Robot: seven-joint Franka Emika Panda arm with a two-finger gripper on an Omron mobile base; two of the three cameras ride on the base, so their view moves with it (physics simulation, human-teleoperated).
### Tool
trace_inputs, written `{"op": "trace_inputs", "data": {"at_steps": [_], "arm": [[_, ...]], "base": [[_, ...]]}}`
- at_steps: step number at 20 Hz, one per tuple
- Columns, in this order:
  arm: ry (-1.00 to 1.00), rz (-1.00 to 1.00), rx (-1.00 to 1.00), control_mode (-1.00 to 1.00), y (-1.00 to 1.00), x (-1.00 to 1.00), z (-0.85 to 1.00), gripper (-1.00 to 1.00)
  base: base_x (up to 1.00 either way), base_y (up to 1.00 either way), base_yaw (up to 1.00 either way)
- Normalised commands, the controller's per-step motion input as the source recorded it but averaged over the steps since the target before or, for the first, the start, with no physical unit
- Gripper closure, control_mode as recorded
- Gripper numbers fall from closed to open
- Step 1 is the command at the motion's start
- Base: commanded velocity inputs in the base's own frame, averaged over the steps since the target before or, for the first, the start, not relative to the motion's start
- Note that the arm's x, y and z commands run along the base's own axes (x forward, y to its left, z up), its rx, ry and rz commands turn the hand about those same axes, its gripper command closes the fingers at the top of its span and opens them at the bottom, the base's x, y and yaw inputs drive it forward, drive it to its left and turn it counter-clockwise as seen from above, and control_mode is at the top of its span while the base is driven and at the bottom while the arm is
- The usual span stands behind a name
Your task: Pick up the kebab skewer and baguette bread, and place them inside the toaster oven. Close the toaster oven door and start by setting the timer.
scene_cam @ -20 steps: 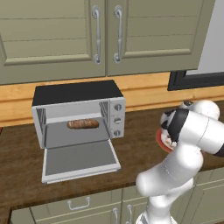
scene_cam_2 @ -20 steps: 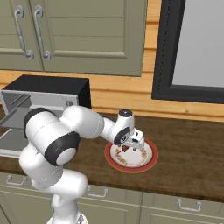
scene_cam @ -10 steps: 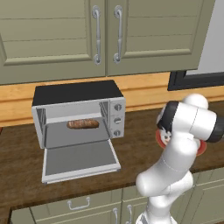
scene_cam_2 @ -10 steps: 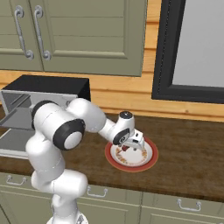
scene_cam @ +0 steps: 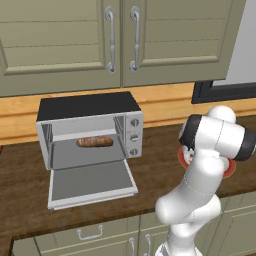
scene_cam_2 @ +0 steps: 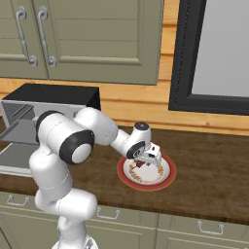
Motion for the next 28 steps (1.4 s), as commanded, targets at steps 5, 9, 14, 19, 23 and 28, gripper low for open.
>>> {"op": "trace_inputs", "data": {"at_steps": [5, 9, 14, 19, 23, 28], "arm": [[0.00, 0.00, 0.00, -1.00, 0.00, -0.02, -0.01, 1.00], [0.00, -0.03, 0.00, -1.00, 0.00, -0.11, 0.16, 1.00], [0.00, -0.18, 0.02, -1.00, 0.11, -0.17, 0.93, 1.00], [0.00, -0.22, 0.00, -1.00, 0.61, -0.34, 0.97, 1.00], [-0.01, -0.20, 0.00, -1.00, 0.99, -0.28, 0.87, 1.00], [0.00, -0.22, 0.03, -1.00, 0.94, -0.27, 0.90, 1.00]], "base": [[0.00, 0.00, 0.00], [0.00, 0.00, 0.00], [0.00, 0.00, 0.00], [0.00, 0.00, 0.00], [0.00, 0.00, 0.00], [0.00, 0.00, 0.00]]}}
